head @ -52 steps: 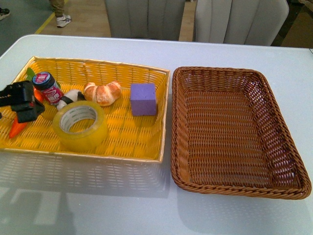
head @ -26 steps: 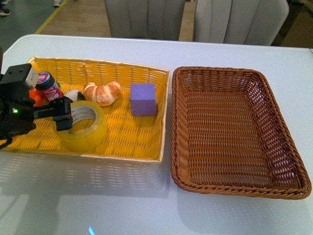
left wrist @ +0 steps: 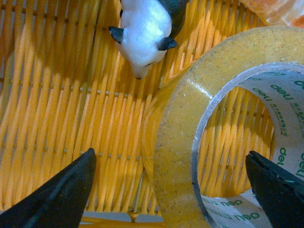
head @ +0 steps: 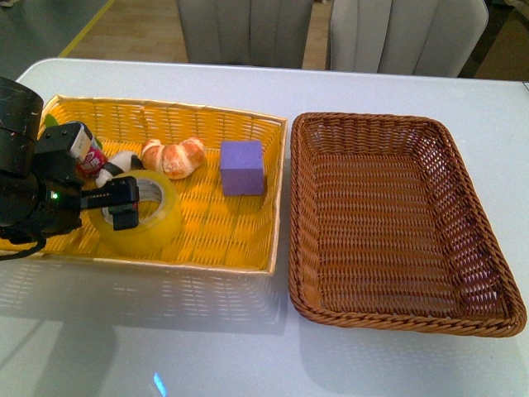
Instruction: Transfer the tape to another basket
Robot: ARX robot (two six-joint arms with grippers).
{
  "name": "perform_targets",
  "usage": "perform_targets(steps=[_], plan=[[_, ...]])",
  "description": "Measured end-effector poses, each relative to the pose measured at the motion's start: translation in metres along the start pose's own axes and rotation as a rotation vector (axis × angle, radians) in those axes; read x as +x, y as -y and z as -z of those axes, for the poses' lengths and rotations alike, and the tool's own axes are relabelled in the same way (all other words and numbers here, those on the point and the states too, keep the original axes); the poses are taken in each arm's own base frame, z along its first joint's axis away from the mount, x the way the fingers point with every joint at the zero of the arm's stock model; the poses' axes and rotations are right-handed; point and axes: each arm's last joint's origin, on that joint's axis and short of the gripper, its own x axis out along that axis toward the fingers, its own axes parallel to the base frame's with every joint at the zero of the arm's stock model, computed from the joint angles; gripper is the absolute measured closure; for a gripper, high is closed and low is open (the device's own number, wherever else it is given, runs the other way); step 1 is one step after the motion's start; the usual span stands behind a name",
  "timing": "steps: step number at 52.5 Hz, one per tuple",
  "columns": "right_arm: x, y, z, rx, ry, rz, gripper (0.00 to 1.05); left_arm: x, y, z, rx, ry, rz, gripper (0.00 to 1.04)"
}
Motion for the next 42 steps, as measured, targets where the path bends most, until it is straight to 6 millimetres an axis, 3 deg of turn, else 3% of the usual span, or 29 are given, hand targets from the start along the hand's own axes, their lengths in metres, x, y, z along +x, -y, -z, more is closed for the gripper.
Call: perform_targets(steps=[8, 20, 31, 42], plan=[[0.000, 0.000, 0.000, 0.000, 0.000, 0.000, 0.09, 0.000, 0.001, -0.001, 0.000, -0.006, 0.005, 0.41], [0.000, 0.000, 0.000, 0.000, 0.000, 0.000, 0.09, -0.001, 0.001, -0.002, -0.024, 0.014, -0.004, 0.88], [0.000, 0.000, 0.000, 0.000, 0.000, 0.000, 0.09, -0.019, 0.005, 0.004, -0.049, 0.045, 0.004, 0.89], [0.000, 0.000, 0.000, 0.000, 0.000, 0.000, 0.09, -0.049, 0.022, 0.005, -0.020, 0.093, 0.036, 0.89]])
